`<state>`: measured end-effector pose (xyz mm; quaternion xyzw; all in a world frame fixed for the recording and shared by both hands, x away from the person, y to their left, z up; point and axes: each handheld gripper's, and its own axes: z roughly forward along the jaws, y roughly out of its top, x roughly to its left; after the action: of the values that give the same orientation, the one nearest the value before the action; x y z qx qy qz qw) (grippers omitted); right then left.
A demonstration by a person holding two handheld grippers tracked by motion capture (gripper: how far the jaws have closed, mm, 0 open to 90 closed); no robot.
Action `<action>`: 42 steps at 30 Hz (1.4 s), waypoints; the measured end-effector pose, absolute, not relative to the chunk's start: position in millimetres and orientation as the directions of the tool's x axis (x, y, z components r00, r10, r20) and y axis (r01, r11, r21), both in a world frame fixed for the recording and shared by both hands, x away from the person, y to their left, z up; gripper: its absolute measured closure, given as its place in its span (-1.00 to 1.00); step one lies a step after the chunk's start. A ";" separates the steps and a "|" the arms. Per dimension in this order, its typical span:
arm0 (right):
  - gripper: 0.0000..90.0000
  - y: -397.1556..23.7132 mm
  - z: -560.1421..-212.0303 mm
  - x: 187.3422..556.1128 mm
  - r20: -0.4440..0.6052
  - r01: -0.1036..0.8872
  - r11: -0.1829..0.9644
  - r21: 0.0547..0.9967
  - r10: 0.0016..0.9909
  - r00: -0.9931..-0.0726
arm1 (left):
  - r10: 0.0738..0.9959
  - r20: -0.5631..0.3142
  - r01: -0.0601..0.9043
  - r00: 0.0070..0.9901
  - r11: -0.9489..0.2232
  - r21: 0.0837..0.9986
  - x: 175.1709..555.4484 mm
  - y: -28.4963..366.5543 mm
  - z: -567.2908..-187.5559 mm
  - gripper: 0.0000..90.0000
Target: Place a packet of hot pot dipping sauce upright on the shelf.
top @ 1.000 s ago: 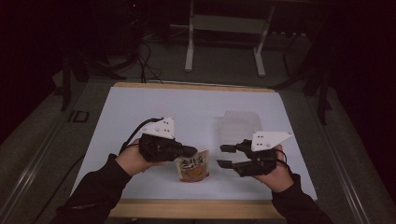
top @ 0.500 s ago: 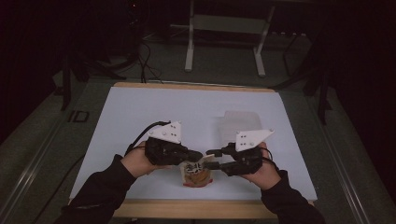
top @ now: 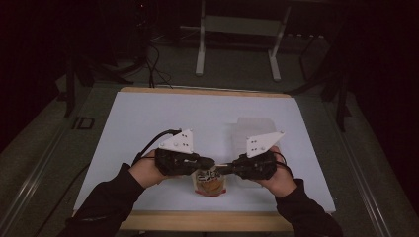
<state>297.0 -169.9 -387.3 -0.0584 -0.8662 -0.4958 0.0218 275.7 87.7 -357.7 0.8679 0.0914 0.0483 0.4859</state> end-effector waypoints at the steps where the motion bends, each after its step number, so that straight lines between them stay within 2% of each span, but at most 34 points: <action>1: 1.00 -170.1 -387.3 297.6 0.095 0.124 0.501 0.857 0.083 -0.992 | 0.201 -0.001 0.103 0.980 -0.497 0.862 274.7 88.9 -355.8 0.83; 5: 1.00 -171.1 -387.4 298.8 0.099 0.131 0.504 0.854 0.090 -0.991 | 0.212 0.010 0.096 0.977 -0.484 0.870 271.0 91.9 -348.2 0.59; 6: 1.00 -171.6 -387.1 299.7 0.099 0.134 0.506 0.852 0.095 -0.991 | 0.227 0.012 0.102 0.974 -0.483 0.870 269.5 93.9 -344.8 0.59; 7: 1.00 -172.7 -385.9 301.3 0.101 0.137 0.502 0.854 0.098 -0.990 | 0.222 0.010 0.101 0.975 -0.483 0.870 268.8 95.6 -343.3 0.46; 10: 1.00 -174.5 -382.3 303.9 0.098 0.137 0.492 0.860 0.104 -0.990 | 0.245 0.019 0.104 0.969 -0.481 0.870 265.6 100.1 -340.0 0.30; 13: 1.00 -175.7 -377.6 307.7 0.079 0.122 0.487 0.865 0.109 -0.991 | 0.280 0.029 0.114 0.960 -0.483 0.868 260.3 104.5 -337.6 0.03; 16: 1.00 -176.5 -375.1 309.2 0.073 0.118 0.488 0.865 0.110 -0.991 | 0.280 0.029 0.116 0.960 -0.489 0.865 255.7 107.3 -336.4 -0.16; 17: 1.00 -177.0 -374.0 310.2 0.064 0.111 0.484 0.868 0.111 -0.992 | 0.280 0.029 0.116 0.960 -0.489 0.865 255.7 107.3 -336.4 -0.16; 18: 1.00 -178.6 -370.7 312.6 0.044 0.094 0.482 0.871 0.115 -0.992 | 0.285 0.022 0.127 0.958 -0.493 0.861 248.2 113.4 -334.5 -0.31; 19: 1.00 -179.6 -369.4 313.7 0.039 0.093 0.479 0.873 0.122 -0.992 | 0.276 0.016 0.126 0.961 -0.488 0.864 246.7 116.1 -333.7 -0.33; 21: 1.00 -181.6 -366.6 314.9 0.022 0.079 0.469 0.880 0.125 -0.992 | 0.259 0.008 0.124 0.966 -0.488 0.864 244.5 122.0 -332.9 -0.61; 23: 1.00 -183.9 -363.4 316.5 0.016 0.075 0.455 0.887 0.132 -0.991 | 0.262 -0.004 0.134 0.965 -0.478 0.868 243.2 128.0 -333.2 -0.72; 25: 1.00 -186.6 -359.2 318.4 0.005 0.068 0.448 0.891 0.141 -0.990 | 0.260 -0.011 0.137 0.966 -0.475 0.869 241.8 133.4 -335.3 -0.74; 31: 1.00 -196.2 -343.2 324.8 -0.021 0.052 0.422 0.905 0.166 -0.986 | 0.275 -0.047 0.172 0.960 -0.451 0.876 241.0 144.8 -354.1 -0.95; 42: 1.00 -215.3 -321.4 338.4 -0.103 -0.019 0.382 0.924 0.201 -0.974 | 0.313 -0.093 0.230 0.945 -0.438 0.869 240.7 152.8 -413.7 -0.96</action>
<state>338.4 -215.3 -321.4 -0.0550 -0.8253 -0.5532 -0.0993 240.7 152.8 -413.7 0.8469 0.1603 0.0406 0.5054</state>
